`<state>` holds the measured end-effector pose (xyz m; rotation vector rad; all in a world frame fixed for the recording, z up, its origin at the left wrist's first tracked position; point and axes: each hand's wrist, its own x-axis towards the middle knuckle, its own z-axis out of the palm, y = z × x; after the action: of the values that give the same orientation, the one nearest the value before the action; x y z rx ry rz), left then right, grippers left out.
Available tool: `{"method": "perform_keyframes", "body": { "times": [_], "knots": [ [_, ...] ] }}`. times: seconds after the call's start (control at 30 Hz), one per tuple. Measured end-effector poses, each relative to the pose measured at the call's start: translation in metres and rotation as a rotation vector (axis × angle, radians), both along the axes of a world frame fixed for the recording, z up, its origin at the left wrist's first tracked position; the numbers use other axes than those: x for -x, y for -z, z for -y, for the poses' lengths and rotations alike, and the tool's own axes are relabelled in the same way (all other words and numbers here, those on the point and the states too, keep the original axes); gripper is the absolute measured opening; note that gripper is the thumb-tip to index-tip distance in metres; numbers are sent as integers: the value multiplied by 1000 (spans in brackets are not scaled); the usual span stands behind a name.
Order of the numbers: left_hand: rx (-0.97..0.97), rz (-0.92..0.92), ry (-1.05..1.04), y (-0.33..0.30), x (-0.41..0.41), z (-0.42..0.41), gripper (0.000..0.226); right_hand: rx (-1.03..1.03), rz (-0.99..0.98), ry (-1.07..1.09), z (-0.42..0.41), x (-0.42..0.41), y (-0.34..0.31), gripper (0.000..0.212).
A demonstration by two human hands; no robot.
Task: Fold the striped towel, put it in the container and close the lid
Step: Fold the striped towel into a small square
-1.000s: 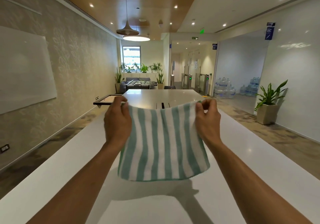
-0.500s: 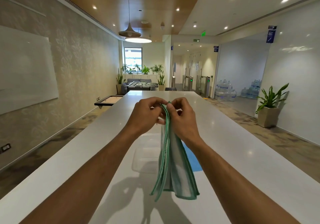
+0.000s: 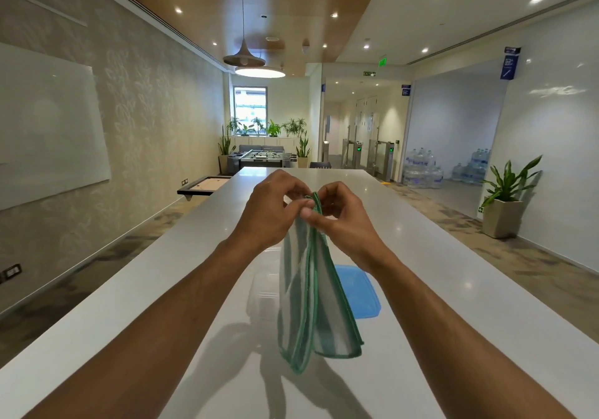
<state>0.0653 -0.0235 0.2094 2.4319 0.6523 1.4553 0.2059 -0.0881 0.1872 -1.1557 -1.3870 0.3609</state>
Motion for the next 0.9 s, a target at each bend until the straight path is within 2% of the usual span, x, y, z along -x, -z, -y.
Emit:
{"method": "perform_keyframes", "body": {
  "times": [0.13, 0.23, 0.3, 0.4, 0.47, 0.57, 0.67, 0.73, 0.83, 0.9],
  "knots": [
    [98, -44, 66, -1, 0, 0, 13, 41, -18, -43, 5, -1, -1, 29],
    [296, -173, 166, -2, 3, 3, 37, 19, -80, -83, 6, -3, -3, 29],
    [334, -336, 138, -1, 9, -2, 51, 34, -88, -103, 9, -8, -4, 34],
    [267, -507, -14, 5, 19, -15, 45, 40, -94, -72, 13, -20, -3, 36],
    [261, -442, -67, 8, 25, -20, 33, 39, -122, -44, 15, -29, -1, 38],
    [336, -276, -6, 9, 31, -20, 18, 55, -169, -7, 16, -38, 1, 36],
    [378, -170, 38, 6, 32, -18, 19, 74, -142, 26, 16, -39, -1, 38],
    [336, -154, 34, 4, 29, -18, 22, 50, 5, 111, 16, -37, -3, 39],
    [237, -187, 35, 2, 19, -15, 23, -146, 527, 357, 14, -25, -7, 52],
    [201, -210, 41, 2, 11, -12, 24, -235, 826, 441, 12, -11, -10, 62]
  ]
}}
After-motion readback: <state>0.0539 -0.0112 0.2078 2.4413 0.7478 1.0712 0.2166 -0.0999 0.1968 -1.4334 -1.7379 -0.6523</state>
